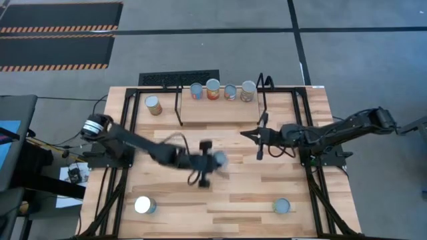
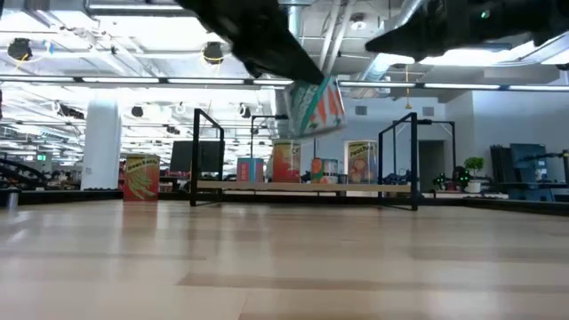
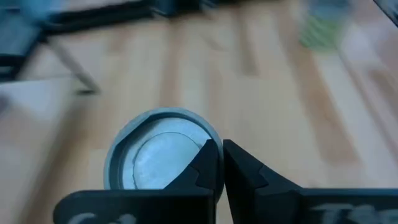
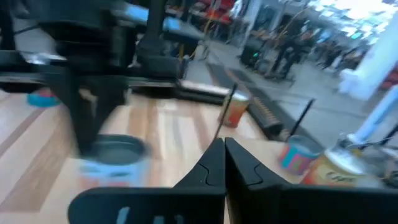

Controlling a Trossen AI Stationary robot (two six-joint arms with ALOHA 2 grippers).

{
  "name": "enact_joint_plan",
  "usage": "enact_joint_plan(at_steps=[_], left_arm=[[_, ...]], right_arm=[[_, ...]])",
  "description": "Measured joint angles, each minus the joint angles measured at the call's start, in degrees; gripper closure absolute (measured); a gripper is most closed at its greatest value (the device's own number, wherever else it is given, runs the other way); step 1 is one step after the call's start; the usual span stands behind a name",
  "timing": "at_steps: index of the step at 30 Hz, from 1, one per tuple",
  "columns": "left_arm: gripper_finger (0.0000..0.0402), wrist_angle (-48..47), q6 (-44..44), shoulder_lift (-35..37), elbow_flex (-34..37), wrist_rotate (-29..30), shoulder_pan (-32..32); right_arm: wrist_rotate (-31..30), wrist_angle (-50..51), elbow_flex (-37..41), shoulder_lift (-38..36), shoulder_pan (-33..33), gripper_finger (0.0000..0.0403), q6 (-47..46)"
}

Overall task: Pick and place cans onto a shelf
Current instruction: Put the white can on the shelf aligned with the other green can

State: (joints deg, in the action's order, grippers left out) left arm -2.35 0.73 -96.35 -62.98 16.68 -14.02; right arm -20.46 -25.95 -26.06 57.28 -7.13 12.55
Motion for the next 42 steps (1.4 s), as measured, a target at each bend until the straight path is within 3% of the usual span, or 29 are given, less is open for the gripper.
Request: enact_joint_plan(at_steps=[7,15,28,42], left_arm=[[0.0401,-0.5,-2.8,0.2,-3.0,-2.4,14.0],[0.0401,-3.8,-4.6,-2.5,-9.3,-7.8,25.0],[0.0401,-11.4,-6.1,-17.0,-23.8,-8.8,30.6],[0.0401,-10.6,-4.3,-23.9,-29.0,-10.2,33.1]], right_arm=[[-8.2,0.0,0.0,-7.8,-5.5,0.0392,1.3],[-10.2,0.0,0.0,-12.9,-10.5,0.0392,4.4],[-11.6,0.2,0.0,-13.5,-10.7,0.0392,7.0],[-11.5,0.1,0.0,-13.4,-10.8,0.0392,7.0]])
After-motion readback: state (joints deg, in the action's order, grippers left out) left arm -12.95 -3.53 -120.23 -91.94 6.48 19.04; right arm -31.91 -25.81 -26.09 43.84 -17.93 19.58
